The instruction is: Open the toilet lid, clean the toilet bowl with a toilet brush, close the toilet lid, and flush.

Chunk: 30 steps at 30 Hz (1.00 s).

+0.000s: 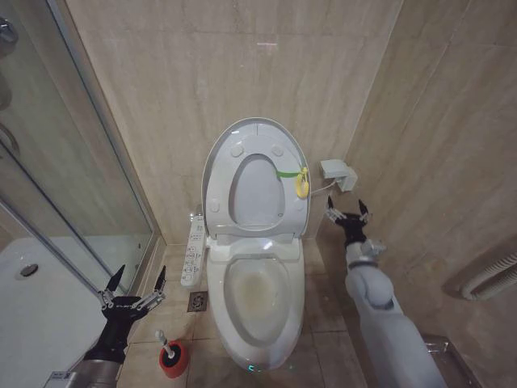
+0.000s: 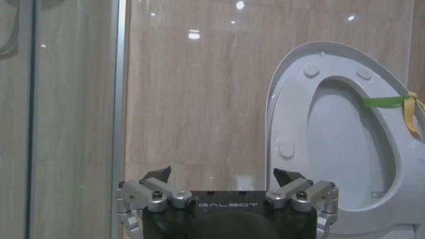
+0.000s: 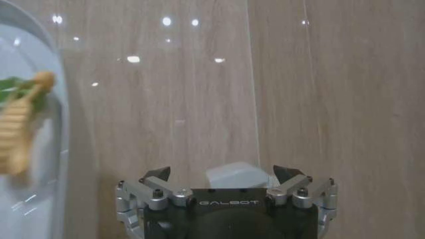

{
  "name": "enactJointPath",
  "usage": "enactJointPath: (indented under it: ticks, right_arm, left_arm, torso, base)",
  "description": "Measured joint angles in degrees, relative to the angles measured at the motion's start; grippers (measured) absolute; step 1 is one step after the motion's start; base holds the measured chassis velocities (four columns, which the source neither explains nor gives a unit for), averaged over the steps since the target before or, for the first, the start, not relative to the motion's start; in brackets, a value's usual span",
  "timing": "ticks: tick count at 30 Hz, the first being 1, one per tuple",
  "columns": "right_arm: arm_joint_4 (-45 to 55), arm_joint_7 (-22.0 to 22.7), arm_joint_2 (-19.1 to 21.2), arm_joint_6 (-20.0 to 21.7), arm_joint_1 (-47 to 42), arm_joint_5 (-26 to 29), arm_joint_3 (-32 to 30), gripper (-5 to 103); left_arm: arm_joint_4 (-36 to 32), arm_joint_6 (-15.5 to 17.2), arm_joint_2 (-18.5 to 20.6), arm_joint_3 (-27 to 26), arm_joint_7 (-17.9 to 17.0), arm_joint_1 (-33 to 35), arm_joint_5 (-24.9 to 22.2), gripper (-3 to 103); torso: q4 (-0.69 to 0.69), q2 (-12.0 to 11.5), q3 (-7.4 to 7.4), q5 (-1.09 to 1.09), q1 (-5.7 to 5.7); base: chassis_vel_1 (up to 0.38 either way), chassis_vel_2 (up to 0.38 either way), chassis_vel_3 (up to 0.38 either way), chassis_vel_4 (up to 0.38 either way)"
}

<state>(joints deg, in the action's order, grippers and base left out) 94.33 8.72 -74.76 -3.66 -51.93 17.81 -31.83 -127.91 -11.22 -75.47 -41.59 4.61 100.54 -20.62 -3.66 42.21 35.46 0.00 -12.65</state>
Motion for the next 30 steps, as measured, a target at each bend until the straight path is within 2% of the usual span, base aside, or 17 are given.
enactJointPath:
  ticks: [11, 30]
  right_arm:
    - [-12.5, -0.2, 0.9, -1.7, 14.5, -0.7, 2.7, 100]
    - [-22.0, -0.1, -2.6, -2.4, 26.6, -2.8, 7.7, 100]
  left_arm:
    - [0.0, 0.0, 0.0, 0.0, 0.0, 0.0, 0.0, 100]
    - [0.0, 0.0, 0.0, 0.0, 0.0, 0.0, 0.0, 100]
  torso:
    - [0.00, 0.0, 0.00, 0.00, 0.00]
    - [0.00, 0.0, -0.01, -0.01, 0.00]
  base:
    - [0.000, 0.000, 0.000, 0.000]
    - [0.000, 0.000, 0.000, 0.000]
